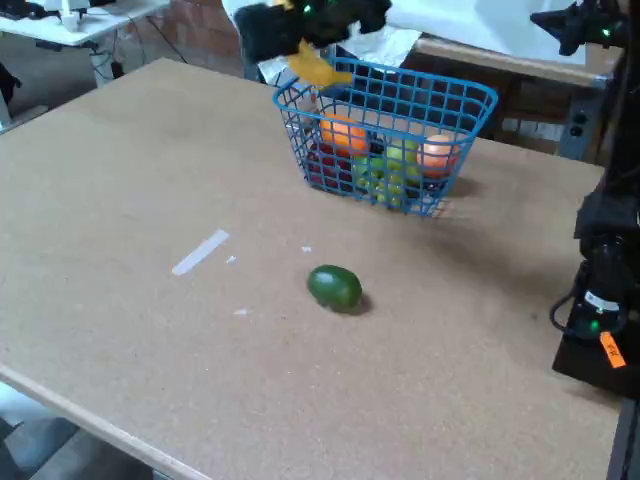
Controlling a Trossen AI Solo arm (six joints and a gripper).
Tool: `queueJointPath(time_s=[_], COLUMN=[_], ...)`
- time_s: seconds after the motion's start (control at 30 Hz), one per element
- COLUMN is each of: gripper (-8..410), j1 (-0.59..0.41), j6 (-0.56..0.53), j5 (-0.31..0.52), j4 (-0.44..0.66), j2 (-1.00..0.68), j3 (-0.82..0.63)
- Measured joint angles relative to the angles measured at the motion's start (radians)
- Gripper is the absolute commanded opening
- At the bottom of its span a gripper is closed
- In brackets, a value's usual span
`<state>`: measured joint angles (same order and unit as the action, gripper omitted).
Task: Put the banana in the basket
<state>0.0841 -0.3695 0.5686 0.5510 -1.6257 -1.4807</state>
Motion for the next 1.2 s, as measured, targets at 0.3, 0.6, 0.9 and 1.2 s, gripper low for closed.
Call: queueJointPath(time_s=[0.3,0.6,0.9,1.2], gripper=[2,2,2,47], j1=[-0.192,-0.346,-0.446,-0.464], j6=[0.027,-0.050,-0.084,-0.127], j5=[-0.044,-0.130,-0.203,-0.272], j4=[0.021,0.023,0.011,0.010], j2=[0.008,-0.004,-0.082,-0.185], j3=[0.000,0.001,0.002,0.002])
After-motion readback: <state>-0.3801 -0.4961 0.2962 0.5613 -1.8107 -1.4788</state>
